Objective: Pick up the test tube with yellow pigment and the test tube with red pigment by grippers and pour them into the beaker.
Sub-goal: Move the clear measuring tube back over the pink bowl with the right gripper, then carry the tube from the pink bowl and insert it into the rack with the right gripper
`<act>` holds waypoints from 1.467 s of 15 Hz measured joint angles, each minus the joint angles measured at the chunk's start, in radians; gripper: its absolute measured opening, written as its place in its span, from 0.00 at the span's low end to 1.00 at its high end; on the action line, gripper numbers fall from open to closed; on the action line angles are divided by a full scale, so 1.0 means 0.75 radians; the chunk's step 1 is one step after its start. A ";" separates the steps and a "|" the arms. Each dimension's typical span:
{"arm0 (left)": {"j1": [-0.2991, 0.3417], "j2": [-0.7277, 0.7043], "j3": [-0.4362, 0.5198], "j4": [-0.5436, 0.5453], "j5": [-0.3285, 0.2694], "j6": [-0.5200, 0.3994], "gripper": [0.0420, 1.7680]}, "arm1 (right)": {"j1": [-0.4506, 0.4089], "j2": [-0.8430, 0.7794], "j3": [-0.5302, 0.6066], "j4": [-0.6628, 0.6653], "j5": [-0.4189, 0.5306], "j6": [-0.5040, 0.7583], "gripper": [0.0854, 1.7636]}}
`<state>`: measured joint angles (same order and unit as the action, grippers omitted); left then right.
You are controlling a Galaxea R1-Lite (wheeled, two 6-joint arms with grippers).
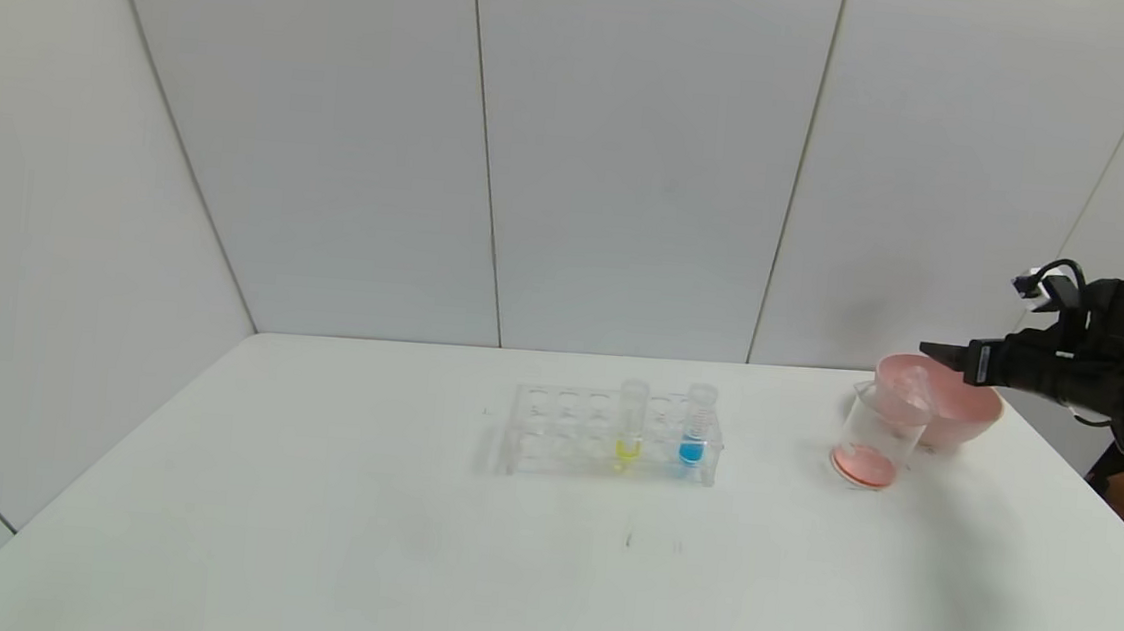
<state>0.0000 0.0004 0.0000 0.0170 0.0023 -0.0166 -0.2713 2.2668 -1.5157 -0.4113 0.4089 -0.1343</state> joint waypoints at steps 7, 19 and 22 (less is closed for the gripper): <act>0.000 0.000 0.000 0.000 0.001 0.000 0.97 | 0.023 -0.064 0.030 -0.013 -0.003 0.023 0.91; 0.000 0.000 0.000 0.000 0.000 0.000 0.97 | 0.448 -0.650 0.410 0.321 -0.312 0.120 0.95; 0.000 0.000 0.000 0.000 0.001 0.000 0.97 | 0.661 -0.780 0.432 0.409 -0.511 0.252 0.96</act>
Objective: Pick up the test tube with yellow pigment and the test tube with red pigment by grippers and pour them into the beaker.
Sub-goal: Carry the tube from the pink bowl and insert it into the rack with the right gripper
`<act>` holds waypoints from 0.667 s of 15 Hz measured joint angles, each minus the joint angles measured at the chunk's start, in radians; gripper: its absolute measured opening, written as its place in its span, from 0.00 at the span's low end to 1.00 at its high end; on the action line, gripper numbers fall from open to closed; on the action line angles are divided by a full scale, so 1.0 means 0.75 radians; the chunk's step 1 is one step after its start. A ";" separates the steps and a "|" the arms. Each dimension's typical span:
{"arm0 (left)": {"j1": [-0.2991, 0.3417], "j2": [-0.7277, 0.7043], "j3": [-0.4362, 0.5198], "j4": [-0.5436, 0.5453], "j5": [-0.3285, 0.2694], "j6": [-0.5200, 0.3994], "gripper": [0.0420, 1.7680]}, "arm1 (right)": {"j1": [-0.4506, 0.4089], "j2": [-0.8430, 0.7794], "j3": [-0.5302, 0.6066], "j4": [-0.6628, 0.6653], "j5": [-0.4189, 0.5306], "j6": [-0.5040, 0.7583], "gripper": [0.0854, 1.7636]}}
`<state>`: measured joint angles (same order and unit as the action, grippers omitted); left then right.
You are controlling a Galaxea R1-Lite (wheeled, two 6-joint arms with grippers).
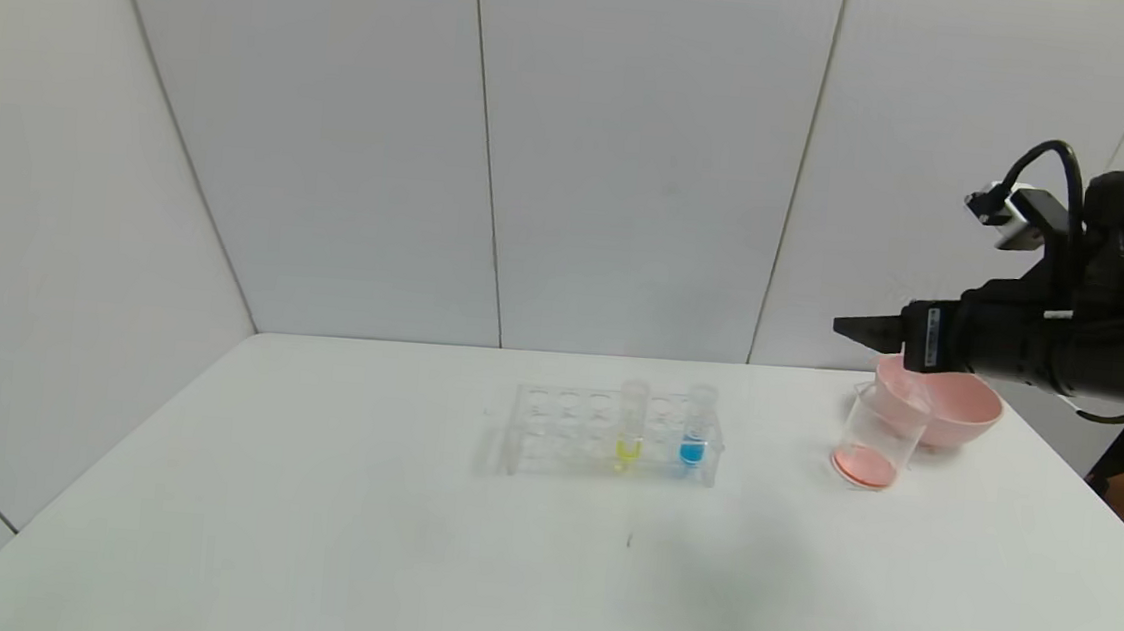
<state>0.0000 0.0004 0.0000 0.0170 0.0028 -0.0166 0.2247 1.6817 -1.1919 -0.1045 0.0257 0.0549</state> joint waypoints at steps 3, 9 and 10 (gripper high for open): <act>0.000 0.000 0.000 0.000 -0.001 0.000 0.97 | 0.194 -0.083 0.061 0.008 -0.195 0.124 0.96; 0.000 0.000 0.000 0.000 0.000 0.000 0.97 | 0.484 -0.163 0.222 -0.012 -0.462 0.258 0.96; 0.000 0.000 0.000 0.000 0.000 0.001 0.97 | 0.532 -0.170 0.243 -0.014 -0.496 0.295 0.96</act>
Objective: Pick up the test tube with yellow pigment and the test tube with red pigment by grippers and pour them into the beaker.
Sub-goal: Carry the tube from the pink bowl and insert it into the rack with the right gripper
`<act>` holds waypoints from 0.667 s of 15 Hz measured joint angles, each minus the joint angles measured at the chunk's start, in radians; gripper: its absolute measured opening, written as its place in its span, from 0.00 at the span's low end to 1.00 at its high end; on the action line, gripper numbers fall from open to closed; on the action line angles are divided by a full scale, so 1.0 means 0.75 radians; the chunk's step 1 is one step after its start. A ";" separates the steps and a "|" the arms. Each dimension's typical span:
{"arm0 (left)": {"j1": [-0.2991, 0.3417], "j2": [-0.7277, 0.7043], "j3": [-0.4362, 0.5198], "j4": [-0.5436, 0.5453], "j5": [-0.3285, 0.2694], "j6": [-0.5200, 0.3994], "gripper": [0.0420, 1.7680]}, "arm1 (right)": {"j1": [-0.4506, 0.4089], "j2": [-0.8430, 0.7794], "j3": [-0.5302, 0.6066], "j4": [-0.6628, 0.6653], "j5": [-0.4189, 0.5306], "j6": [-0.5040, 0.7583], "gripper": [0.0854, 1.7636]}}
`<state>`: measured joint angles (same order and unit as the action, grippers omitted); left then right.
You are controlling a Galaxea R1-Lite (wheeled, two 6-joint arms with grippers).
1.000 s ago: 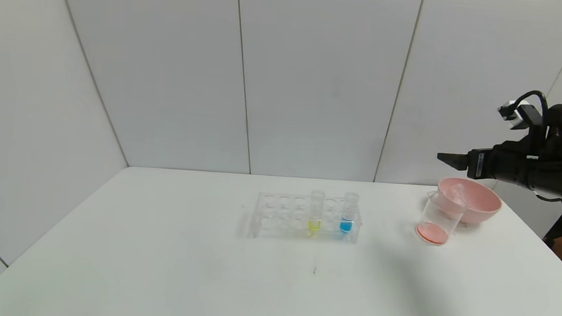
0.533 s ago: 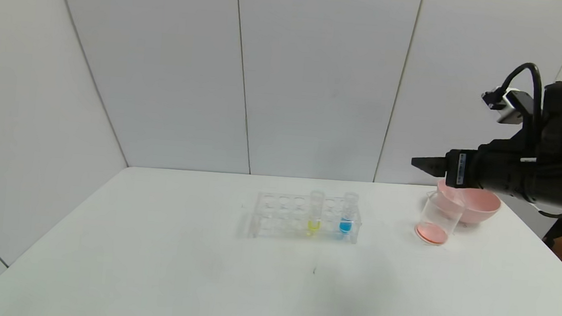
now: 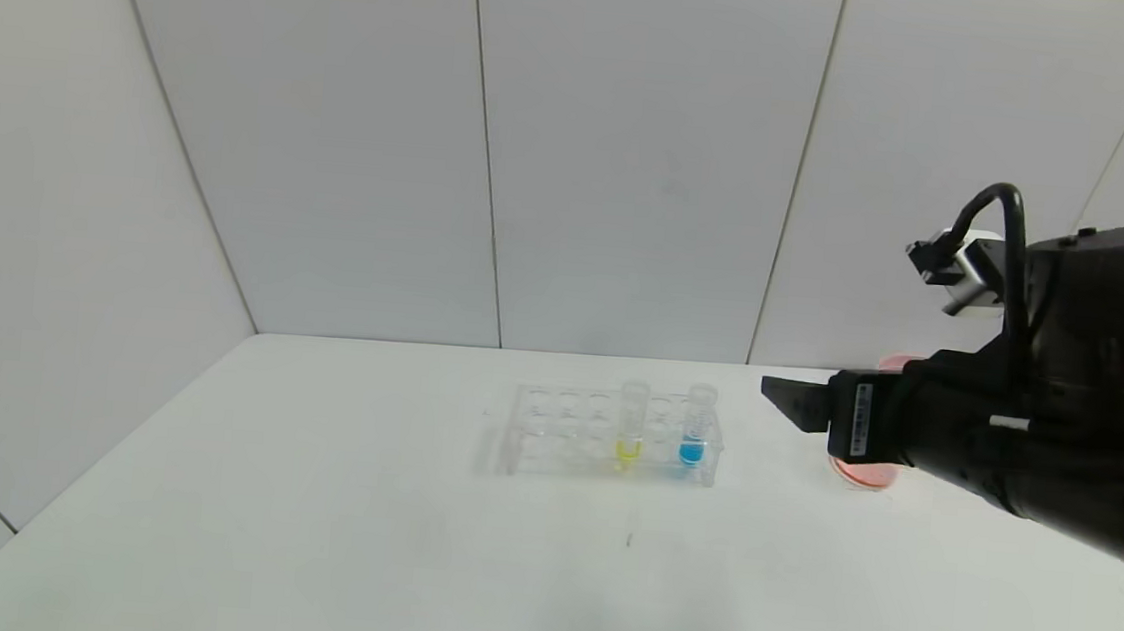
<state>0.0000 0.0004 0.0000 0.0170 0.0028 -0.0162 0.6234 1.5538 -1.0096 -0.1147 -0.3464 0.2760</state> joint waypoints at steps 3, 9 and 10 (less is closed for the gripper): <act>0.000 0.000 0.000 0.000 0.000 -0.001 0.97 | 0.109 0.007 0.033 -0.013 -0.048 0.063 0.96; 0.000 0.000 0.000 0.000 0.000 -0.001 0.97 | 0.247 0.178 0.050 -0.185 -0.243 0.148 0.96; 0.000 0.000 0.000 0.000 -0.001 0.000 0.97 | 0.270 0.214 0.050 -0.191 -0.248 0.173 0.96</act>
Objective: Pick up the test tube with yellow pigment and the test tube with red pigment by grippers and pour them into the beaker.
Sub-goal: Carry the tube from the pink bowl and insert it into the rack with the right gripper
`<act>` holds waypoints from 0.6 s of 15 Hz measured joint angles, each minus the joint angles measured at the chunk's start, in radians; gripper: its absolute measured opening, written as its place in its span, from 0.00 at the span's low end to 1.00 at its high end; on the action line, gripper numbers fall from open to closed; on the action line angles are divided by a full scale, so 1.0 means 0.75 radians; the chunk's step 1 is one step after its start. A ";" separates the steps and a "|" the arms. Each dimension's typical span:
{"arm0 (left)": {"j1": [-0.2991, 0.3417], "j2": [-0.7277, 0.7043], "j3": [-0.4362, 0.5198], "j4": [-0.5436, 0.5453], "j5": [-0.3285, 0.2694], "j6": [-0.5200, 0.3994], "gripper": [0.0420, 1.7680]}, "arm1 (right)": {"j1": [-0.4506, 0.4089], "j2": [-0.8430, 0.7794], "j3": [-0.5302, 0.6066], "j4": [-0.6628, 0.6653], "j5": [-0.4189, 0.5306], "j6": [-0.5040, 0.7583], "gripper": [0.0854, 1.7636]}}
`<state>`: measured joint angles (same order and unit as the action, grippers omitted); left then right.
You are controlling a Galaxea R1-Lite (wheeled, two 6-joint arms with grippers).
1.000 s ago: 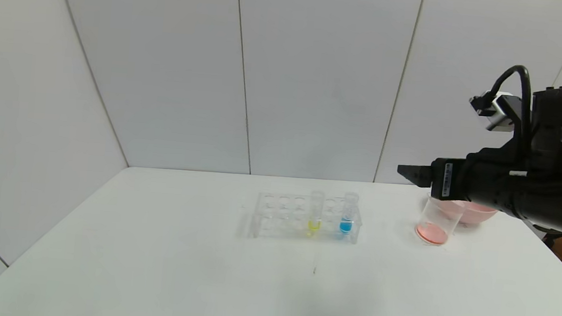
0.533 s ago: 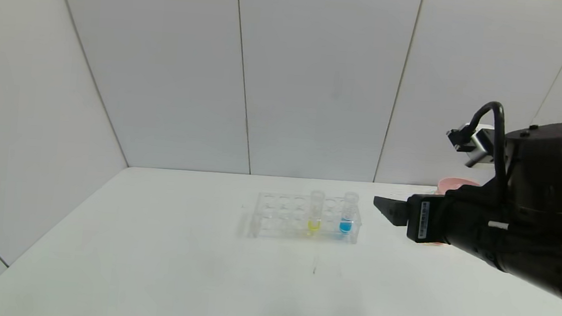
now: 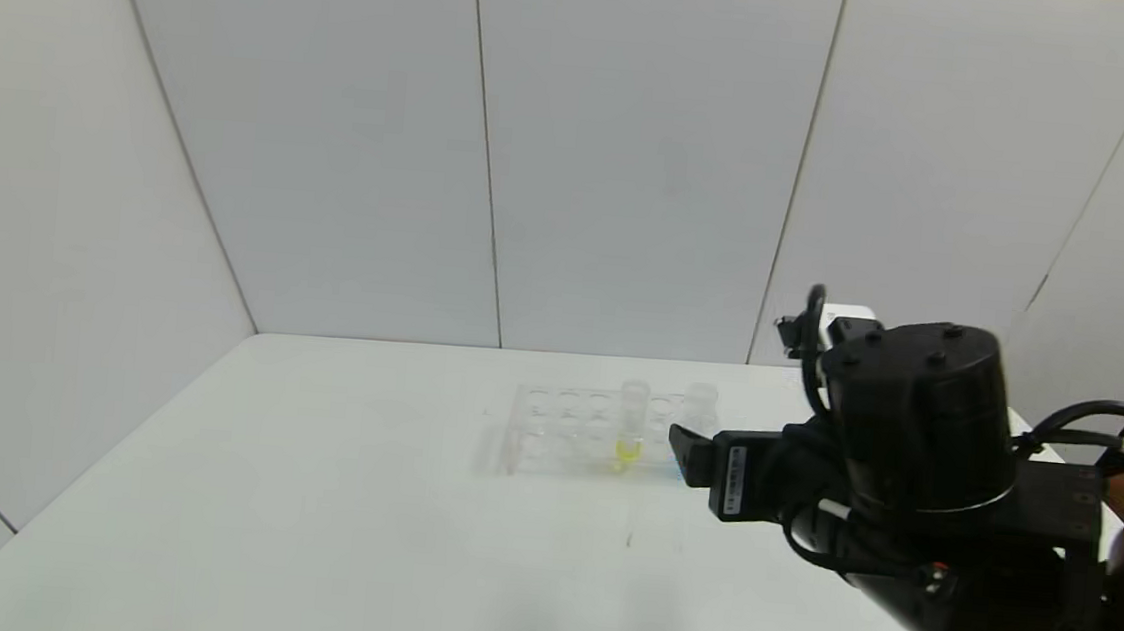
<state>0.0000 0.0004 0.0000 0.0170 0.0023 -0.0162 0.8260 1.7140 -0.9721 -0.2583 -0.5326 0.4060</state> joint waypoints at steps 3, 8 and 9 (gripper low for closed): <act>0.000 0.000 0.000 0.000 0.001 -0.001 0.97 | 0.046 0.121 -0.010 -0.015 -0.006 0.071 0.96; 0.000 0.000 0.000 0.001 0.001 0.000 0.97 | 0.063 0.339 -0.076 -0.104 -0.006 0.098 0.96; 0.000 0.000 0.000 0.001 0.000 -0.001 0.97 | 0.060 0.378 -0.107 -0.105 -0.013 0.099 0.97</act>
<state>0.0000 0.0004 0.0000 0.0174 0.0023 -0.0166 0.8706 1.9979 -1.0521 -0.3372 -0.5421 0.4800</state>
